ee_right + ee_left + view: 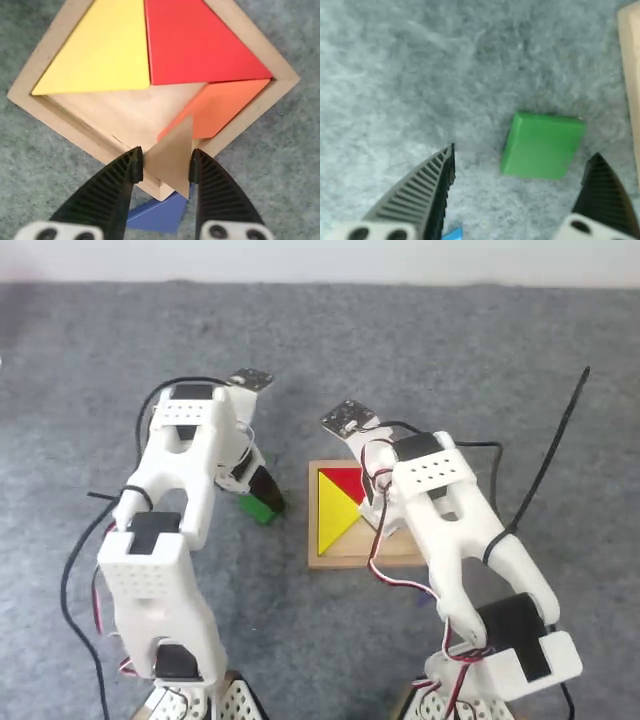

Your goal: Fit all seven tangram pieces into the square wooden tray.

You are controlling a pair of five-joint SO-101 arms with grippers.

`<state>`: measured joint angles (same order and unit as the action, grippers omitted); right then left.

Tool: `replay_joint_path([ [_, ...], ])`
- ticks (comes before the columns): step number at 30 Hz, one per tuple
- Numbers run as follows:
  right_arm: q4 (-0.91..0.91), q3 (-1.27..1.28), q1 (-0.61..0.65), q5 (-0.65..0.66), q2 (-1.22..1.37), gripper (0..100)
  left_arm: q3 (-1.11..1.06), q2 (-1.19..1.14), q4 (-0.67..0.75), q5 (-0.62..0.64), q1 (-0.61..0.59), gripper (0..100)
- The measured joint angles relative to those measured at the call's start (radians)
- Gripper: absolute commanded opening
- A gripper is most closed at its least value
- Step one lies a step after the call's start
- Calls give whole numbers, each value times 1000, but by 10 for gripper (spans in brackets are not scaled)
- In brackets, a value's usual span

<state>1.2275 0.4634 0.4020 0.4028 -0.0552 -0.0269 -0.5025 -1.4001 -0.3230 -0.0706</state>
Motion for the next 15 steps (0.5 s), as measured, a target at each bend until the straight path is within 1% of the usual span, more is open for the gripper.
replay_joint_path([
  [5,0,0,0,0,0,121,11,-44,-2,48,71,356],
  [7,0,0,2,0,0,121,17,-58,5,72,72,350],
  [12,0,0,-2,0,0,121,26,-69,6,101,72,276],
  [15,0,0,-2,11,0,121,26,-69,6,104,72,250],
])
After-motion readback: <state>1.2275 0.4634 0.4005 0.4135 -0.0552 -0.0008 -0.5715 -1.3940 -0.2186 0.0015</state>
